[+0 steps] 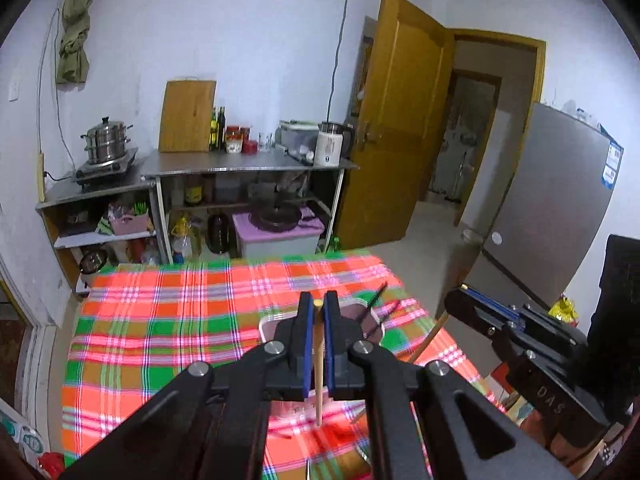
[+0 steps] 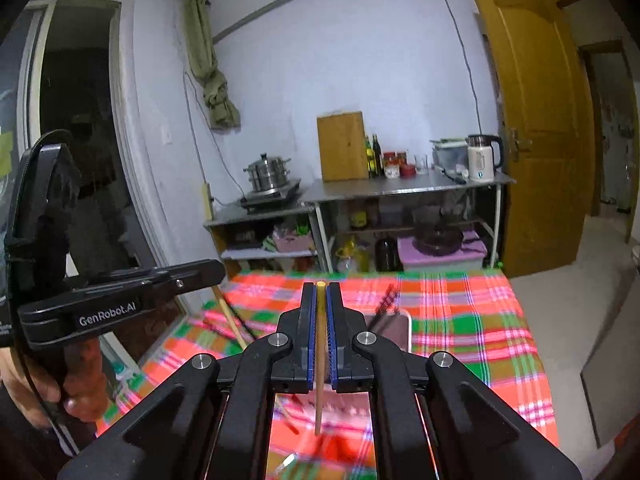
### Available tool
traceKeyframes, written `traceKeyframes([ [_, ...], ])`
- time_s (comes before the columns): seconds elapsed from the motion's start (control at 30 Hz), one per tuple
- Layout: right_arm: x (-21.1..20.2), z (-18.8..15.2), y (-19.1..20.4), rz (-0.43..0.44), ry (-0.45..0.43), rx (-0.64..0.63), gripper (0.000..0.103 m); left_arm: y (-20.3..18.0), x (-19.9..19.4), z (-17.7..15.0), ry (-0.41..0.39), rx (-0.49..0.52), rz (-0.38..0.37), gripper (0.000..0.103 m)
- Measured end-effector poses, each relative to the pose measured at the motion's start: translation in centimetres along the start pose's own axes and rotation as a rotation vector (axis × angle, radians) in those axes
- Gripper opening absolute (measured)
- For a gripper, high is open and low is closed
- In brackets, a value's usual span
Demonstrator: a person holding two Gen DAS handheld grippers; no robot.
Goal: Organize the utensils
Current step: 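Lower both wooden chopsticks into the pink basket and open both tools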
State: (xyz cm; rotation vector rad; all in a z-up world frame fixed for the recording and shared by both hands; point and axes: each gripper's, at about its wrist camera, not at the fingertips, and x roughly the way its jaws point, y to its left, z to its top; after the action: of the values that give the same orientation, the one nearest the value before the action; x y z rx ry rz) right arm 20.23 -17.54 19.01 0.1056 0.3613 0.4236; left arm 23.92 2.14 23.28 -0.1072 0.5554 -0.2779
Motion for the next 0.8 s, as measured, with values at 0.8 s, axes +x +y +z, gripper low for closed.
traceKeyframes([
  [0.8,8.7,-1.3,-1.7,-0.013,0.112,0.01,0.005,3.4,8.0,-0.6,0.097,-0.031,-0.012,0.006],
])
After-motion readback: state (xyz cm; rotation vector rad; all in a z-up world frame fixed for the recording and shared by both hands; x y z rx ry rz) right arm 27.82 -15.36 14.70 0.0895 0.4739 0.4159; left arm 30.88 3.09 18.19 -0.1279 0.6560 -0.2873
